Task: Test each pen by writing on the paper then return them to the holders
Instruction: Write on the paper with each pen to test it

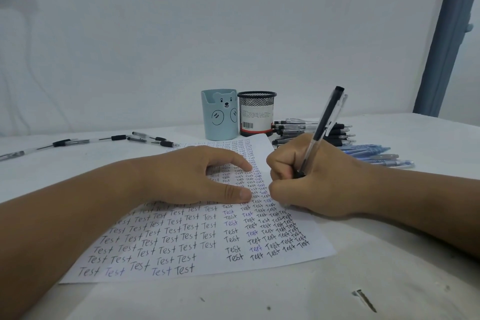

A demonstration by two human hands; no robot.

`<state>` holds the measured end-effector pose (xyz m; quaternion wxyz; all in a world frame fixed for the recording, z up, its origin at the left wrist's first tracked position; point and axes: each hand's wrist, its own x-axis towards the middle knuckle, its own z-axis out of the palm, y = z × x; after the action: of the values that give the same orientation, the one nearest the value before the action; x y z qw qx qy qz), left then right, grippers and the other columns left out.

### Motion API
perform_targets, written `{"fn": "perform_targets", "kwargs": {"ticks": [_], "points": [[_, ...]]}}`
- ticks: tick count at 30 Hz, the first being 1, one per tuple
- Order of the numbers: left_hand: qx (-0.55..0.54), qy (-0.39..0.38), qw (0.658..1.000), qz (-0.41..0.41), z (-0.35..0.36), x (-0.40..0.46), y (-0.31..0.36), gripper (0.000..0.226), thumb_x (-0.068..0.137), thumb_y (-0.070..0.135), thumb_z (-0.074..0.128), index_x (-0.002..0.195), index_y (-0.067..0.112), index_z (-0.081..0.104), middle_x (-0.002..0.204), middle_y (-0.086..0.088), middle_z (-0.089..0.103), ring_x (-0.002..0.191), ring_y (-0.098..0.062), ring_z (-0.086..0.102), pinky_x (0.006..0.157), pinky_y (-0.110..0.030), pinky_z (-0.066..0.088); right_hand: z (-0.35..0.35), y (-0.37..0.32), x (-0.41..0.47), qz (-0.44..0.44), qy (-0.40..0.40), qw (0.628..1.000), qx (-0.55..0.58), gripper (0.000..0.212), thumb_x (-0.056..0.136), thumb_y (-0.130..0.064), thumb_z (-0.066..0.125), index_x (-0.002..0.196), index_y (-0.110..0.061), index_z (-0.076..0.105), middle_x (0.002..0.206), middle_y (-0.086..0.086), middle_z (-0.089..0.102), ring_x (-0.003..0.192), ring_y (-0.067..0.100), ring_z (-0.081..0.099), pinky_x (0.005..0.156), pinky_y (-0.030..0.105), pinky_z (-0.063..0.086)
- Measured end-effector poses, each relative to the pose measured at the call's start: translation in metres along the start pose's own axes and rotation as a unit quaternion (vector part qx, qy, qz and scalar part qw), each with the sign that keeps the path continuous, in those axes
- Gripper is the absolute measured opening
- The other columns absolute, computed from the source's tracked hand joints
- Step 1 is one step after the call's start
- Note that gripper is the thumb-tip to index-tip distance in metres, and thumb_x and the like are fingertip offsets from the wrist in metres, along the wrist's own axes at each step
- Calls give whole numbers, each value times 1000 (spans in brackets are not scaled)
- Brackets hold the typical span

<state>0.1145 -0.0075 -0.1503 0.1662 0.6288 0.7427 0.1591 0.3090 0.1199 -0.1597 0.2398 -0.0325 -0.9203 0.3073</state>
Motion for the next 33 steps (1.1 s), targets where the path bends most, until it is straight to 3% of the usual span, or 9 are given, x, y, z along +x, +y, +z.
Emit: {"fn": "perform_targets", "kwargs": {"ticks": [3, 8, 13, 17, 21, 24, 26, 28, 33], "points": [[-1, -1, 1000, 0, 0, 0, 0, 73, 50, 93, 64, 119, 72, 51, 147, 32, 43, 139, 2, 39, 121, -39, 30, -1, 1, 1, 7, -13, 1000, 17, 32, 70, -7, 62, 50, -11, 37, 53, 19, 47, 50, 19, 44, 51, 31, 36], [-1, -4, 1000, 2, -1, 0, 0, 68, 56, 89, 66, 120, 71, 50, 147, 32, 43, 139, 2, 39, 121, -39, 29, -1, 3, 1, 10, -13, 1000, 22, 31, 71, -9, 62, 51, -10, 38, 55, 21, 48, 51, 29, 44, 51, 30, 34], [3, -1, 1000, 0, 0, 1, 0, 72, 53, 93, 64, 120, 71, 50, 144, 33, 46, 137, 2, 41, 120, -38, 31, 0, 3, 1, 10, -14, 1000, 24, 34, 70, -9, 61, 49, -17, 35, 52, 15, 47, 50, 17, 45, 51, 29, 35], [3, -1, 1000, -2, 0, 1, 0, 73, 52, 93, 64, 121, 71, 50, 146, 31, 44, 138, 0, 40, 120, -40, 31, 0, 4, 2, 39, 41, 991, 120, 48, 82, -2, 69, 48, -19, 39, 49, 13, 40, 45, 17, 40, 47, 26, 32], [3, -5, 1000, -7, -1, 0, 0, 76, 49, 95, 62, 120, 72, 48, 148, 29, 42, 139, -2, 39, 120, -41, 31, -6, 4, 11, 93, 96, 967, 215, 53, 101, -31, 55, 52, -18, 40, 55, 3, 41, 53, 20, 36, 50, 28, 29], [1, -1, 1000, -4, -1, 1, -1, 77, 48, 96, 62, 120, 73, 48, 150, 30, 40, 141, -2, 36, 121, -42, 29, -13, 8, 19, 101, 144, 963, 204, 42, 103, -37, 53, 68, -17, 41, 54, 0, 38, 49, 19, 38, 49, 28, 31], [0, -1, 1000, -4, 0, 0, -2, 76, 49, 96, 62, 120, 73, 48, 151, 30, 39, 142, -2, 35, 122, -42, 28, -17, 8, 19, 99, 164, 966, 173, 35, 90, -53, 58, 89, -20, 47, 49, -2, 43, 42, 18, 36, 43, 23, 33], [-2, -3, 1000, -3, -1, 0, -1, 74, 51, 94, 63, 121, 73, 48, 150, 31, 39, 142, -2, 35, 122, -41, 27, -20, 9, 18, 86, 165, 975, 122, 38, 85, -56, 57, 104, -24, 48, 47, 0, 49, 36, 16, 37, 38, 19, 32], [-3, -6, 1000, 0, -1, 0, -1, 73, 53, 93, 64, 121, 72, 49, 152, 30, 37, 143, -3, 34, 123, -42, 27, -21, 13, 22, 67, 194, 978, 46, 12, 102, -34, 55, 95, -25, 61, 57, 0, 63, 41, 13, 51, 42, 20, 39]]}}
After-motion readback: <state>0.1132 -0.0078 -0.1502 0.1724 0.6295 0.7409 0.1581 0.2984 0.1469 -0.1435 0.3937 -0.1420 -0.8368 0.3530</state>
